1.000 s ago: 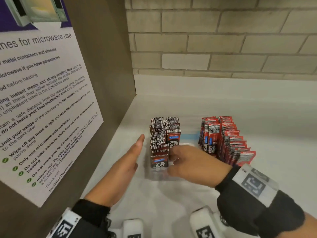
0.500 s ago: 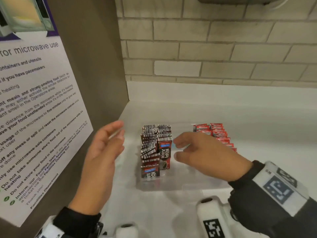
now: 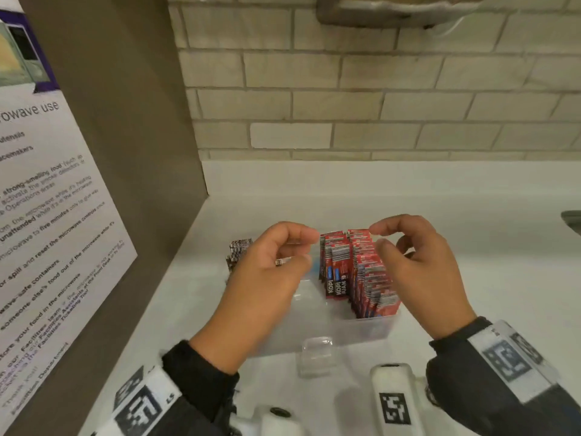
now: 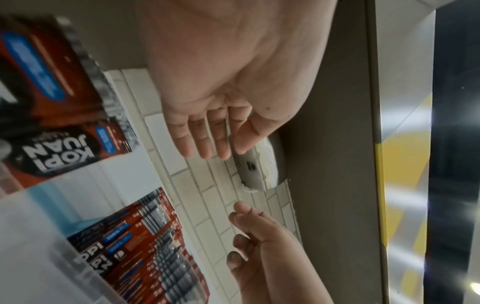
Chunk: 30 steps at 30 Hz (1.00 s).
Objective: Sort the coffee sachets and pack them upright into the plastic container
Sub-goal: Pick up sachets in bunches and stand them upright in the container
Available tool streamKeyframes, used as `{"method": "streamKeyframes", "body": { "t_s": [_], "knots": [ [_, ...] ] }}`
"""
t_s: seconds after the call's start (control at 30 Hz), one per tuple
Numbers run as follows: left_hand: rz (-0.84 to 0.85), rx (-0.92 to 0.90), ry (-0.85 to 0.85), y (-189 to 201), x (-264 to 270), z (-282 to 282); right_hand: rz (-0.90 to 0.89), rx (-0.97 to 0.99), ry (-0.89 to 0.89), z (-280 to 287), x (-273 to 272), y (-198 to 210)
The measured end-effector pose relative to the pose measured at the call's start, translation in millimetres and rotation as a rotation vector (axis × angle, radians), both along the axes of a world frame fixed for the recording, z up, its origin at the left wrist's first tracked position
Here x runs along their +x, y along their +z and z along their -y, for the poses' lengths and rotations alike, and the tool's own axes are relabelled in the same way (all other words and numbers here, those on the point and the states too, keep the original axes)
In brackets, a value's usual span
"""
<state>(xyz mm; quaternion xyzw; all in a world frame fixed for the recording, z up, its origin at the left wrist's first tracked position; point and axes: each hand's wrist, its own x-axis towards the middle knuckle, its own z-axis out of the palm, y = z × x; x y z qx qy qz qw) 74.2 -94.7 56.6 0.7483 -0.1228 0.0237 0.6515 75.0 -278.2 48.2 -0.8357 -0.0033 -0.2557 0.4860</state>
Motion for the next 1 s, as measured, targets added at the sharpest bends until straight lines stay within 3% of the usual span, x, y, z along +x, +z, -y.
{"method": "streamKeyframes", "body": {
  "t_s": [0.17,0.37,0.67,0.8,1.0],
  "knots": [
    [0.005,0.284,-0.049,-2.8,15.5,27.0,-0.056,-0.025,-0.012,20.8,4.7,-10.5],
    [0.031,0.524,-0.006,-1.1,39.1,43.0,-0.246,-0.048,0.208,29.6,24.0,-18.7],
    [0.016,1.012,-0.042,-12.7,76.6,72.5,-0.427,-0.616,0.411,33.0,52.0,-6.3],
    [0.030,1.064,-0.016,-11.3,82.0,74.9,-0.498,-0.686,0.448,33.7,58.1,-5.0],
    [0.071,0.983,0.019,-11.8,78.8,74.6,-0.550,-0.712,0.474,37.8,58.9,-6.7]
  ]
}}
